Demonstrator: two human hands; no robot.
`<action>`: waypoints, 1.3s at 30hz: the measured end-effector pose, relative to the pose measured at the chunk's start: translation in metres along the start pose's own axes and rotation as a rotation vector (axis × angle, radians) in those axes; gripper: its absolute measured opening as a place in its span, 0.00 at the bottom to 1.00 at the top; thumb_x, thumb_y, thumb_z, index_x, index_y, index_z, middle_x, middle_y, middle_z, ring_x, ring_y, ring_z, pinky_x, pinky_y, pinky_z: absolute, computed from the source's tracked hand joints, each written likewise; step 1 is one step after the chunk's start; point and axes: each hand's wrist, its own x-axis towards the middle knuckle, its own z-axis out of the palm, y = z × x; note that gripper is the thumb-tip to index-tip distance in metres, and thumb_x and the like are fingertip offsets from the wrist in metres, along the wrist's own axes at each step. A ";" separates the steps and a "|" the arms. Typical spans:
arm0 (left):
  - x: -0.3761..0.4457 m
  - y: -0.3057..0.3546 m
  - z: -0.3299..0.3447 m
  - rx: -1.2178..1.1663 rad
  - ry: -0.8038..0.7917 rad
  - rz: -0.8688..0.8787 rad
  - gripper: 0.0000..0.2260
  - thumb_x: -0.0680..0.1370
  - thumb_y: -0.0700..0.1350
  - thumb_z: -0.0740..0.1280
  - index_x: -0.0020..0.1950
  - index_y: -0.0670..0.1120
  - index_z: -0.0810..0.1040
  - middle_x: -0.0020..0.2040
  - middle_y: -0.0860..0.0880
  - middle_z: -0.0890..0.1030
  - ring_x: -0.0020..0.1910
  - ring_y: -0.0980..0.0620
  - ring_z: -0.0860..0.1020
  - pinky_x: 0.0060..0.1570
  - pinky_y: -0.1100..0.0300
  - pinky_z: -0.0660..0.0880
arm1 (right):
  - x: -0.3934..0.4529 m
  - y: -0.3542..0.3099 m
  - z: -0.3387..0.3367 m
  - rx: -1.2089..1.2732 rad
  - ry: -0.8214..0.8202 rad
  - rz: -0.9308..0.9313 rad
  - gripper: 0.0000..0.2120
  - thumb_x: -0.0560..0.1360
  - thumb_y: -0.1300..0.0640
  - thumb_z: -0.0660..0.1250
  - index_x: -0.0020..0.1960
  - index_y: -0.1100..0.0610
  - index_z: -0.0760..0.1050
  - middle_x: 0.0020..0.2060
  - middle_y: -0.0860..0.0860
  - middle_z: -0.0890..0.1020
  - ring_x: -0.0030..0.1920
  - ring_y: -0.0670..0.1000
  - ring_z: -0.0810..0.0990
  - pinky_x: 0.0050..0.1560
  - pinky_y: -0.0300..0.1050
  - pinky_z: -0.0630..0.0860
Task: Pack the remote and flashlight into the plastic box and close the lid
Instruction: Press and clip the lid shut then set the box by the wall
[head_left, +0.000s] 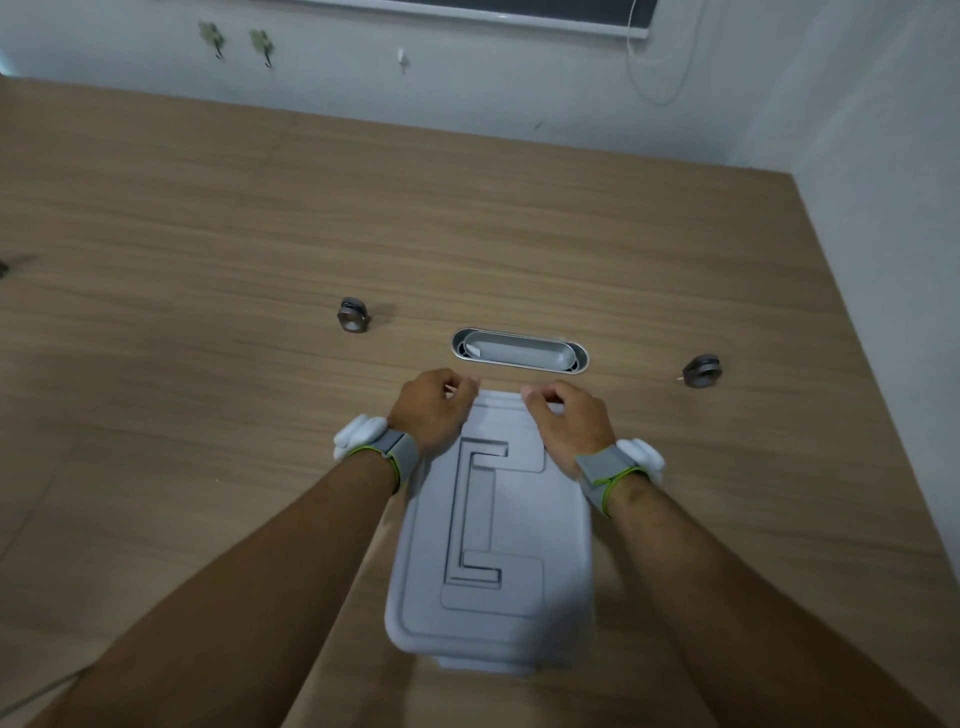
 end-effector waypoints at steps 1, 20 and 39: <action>0.000 0.000 0.002 -0.009 0.009 -0.010 0.19 0.78 0.59 0.62 0.33 0.50 0.77 0.34 0.52 0.81 0.41 0.48 0.78 0.43 0.60 0.69 | 0.000 0.002 0.001 0.022 0.008 0.036 0.19 0.69 0.37 0.65 0.45 0.50 0.81 0.46 0.45 0.85 0.50 0.49 0.82 0.56 0.48 0.77; -0.006 0.000 0.001 -0.226 0.085 0.165 0.06 0.75 0.52 0.73 0.43 0.50 0.81 0.40 0.54 0.84 0.44 0.56 0.81 0.40 0.74 0.71 | -0.003 0.004 0.004 0.198 0.094 -0.053 0.17 0.65 0.43 0.77 0.43 0.54 0.77 0.39 0.51 0.84 0.41 0.51 0.82 0.43 0.49 0.79; -0.007 0.002 0.002 -0.242 0.110 0.155 0.13 0.71 0.52 0.77 0.36 0.46 0.79 0.38 0.51 0.85 0.37 0.62 0.79 0.37 0.72 0.71 | -0.002 0.005 0.004 0.109 0.177 -0.168 0.18 0.65 0.45 0.77 0.36 0.55 0.72 0.31 0.51 0.79 0.33 0.53 0.77 0.35 0.50 0.75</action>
